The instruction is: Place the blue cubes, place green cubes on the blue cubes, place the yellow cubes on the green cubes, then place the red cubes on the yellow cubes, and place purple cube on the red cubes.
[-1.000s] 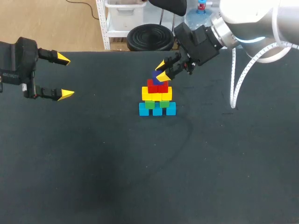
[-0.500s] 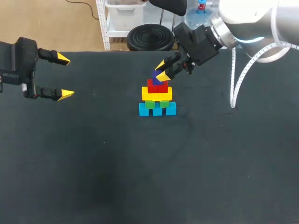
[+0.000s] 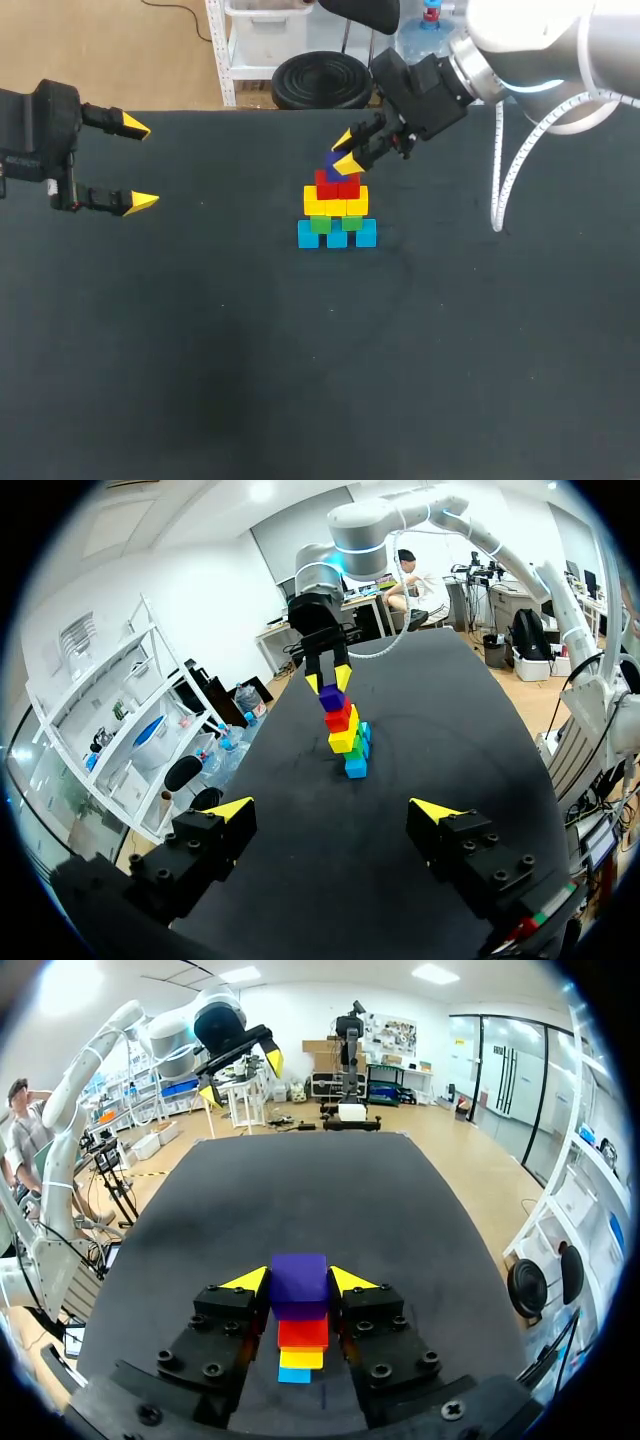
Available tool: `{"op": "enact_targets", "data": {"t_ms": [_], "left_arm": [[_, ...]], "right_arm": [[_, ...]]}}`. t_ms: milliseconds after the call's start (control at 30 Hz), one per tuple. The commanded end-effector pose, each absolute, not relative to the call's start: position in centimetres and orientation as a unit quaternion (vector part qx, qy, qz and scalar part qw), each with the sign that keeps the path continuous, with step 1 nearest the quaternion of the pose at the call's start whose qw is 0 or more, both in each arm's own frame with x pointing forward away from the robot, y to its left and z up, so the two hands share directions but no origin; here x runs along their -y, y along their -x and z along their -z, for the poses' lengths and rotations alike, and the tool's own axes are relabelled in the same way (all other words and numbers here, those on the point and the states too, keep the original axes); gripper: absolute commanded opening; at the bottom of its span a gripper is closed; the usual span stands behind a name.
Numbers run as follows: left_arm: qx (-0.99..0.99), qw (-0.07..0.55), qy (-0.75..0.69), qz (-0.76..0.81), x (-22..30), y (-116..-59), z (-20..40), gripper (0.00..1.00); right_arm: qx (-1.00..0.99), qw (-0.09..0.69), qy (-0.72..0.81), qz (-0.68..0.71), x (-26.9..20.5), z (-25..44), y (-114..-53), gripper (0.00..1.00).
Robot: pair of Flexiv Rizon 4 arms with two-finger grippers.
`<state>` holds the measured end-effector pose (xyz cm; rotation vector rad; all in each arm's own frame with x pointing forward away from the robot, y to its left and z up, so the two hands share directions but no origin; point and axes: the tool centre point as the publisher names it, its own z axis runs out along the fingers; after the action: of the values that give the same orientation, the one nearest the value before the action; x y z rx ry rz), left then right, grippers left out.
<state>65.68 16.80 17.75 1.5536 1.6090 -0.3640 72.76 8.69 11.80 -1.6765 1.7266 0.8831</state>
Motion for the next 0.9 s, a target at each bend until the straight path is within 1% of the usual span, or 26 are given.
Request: {"op": "enact_targets", "data": {"t_ms": [33, 300, 600, 633, 700, 733, 767, 900], "left_arm": [[-0.640, 0.429, -0.621, 0.146, -16.9, -65.6, -17.6, 1.00], [-0.640, 0.429, -0.621, 0.146, -16.9, -65.6, -17.6, 1.00], [-0.640, 0.429, -0.621, 0.146, -16.9, -65.6, -17.6, 1.00], [-0.640, 0.429, -0.621, 0.146, -16.9, -65.6, -17.6, 1.00], [-0.640, 0.429, -0.621, 0.146, -16.9, -65.6, -17.6, 1.00], [-0.640, 0.429, -0.621, 0.146, -16.9, -65.6, -17.6, 1.00], [-0.640, 0.429, -0.621, 0.146, -16.9, -65.6, -17.6, 1.00], [-0.640, 0.429, -0.621, 0.146, -16.9, -65.6, -17.6, 1.00]], "right_arm": [[-0.647, 0.283, 0.626, -0.329, -8.7, -11.7, -72.9, 0.37], [-0.649, 0.283, 0.626, -0.329, -8.7, -11.7, -72.9, 0.44], [-0.648, 0.287, 0.625, -0.326, -8.5, -12.5, -73.1, 0.49], [-0.648, 0.288, 0.626, -0.325, -8.4, -12.8, -73.1, 0.56], [-0.646, 0.293, 0.626, -0.324, -8.1, -13.5, -73.0, 0.87], [-0.644, 0.296, 0.628, -0.322, -7.8, -13.9, -72.9, 0.96], [-0.643, 0.299, 0.628, -0.321, -7.5, -14.3, -72.9, 1.00], [-0.641, 0.317, 0.623, -0.318, -5.5, -15.9, -73.0, 1.00]]}}
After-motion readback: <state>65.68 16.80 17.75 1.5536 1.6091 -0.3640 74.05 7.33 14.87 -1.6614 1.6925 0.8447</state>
